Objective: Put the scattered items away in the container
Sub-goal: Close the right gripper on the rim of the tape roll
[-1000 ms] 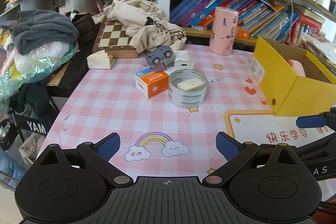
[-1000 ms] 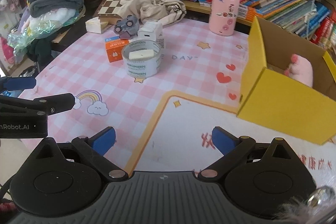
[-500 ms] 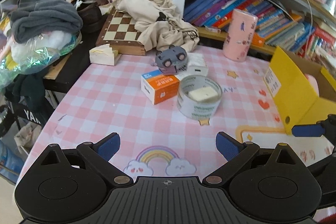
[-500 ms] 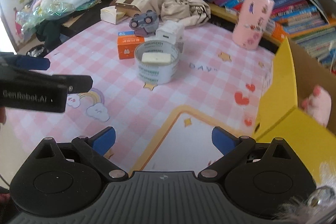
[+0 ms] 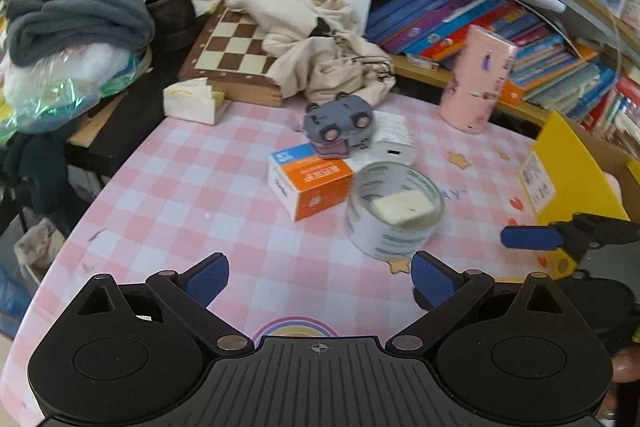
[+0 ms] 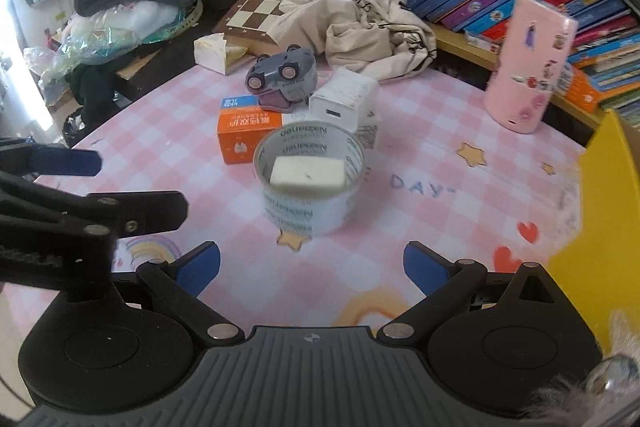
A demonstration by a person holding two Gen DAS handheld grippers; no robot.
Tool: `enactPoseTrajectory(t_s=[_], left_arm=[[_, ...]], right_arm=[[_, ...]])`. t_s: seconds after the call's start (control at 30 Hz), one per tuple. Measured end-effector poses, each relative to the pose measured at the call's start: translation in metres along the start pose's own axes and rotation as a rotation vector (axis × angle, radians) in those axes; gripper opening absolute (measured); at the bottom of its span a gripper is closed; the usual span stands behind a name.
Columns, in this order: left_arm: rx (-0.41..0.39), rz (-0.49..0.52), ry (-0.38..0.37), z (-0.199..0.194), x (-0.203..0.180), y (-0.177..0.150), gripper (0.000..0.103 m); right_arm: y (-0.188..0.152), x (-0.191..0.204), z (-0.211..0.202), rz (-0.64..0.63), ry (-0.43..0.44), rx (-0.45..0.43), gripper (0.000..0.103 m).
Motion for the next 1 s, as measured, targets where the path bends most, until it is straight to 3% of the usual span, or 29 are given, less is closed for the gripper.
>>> enactPoseTrajectory(t_s=[0.47,0.57,0.6,0.8,1.0], left_arm=[[0.018,-0.079,0.105,0.014,0.025,0.006,0.099],[0.027,-0.079,0.105,0.016,0.025,0.005,0.099],[0.027,-0.081,0.105,0.016,0.024,0.005,0.099],[0.021,-0.074,0.102,0.017,0.022,0.006,0.099],[-0.008,-0.050,0.092,0.013,0.016,0.009,0.099]], right_arm=[[0.035,-0.004,0.066,-0.042,0.012,-0.020,0.099],[0.037,-0.005,0.071,-0.046,0.026,-0.020,0.094],[0.037,-0.006,0.072,-0.048,0.039,-0.015,0.082],[0.028,-0.005,0.058,-0.074,0.100,-0.028,0.082],[0.030,-0.014,0.032,-0.036,0.072,-0.098,0.082]])
Point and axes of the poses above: each gripper's, at about its wrist camera, not at the fingertips, and z roughly the way its jaws point, x to its left, y to its top, the point moved 3 cm from there along z, roughly the way its jaws point, and after that the axes turned 2 degrees about z, right-handed, at the moved point
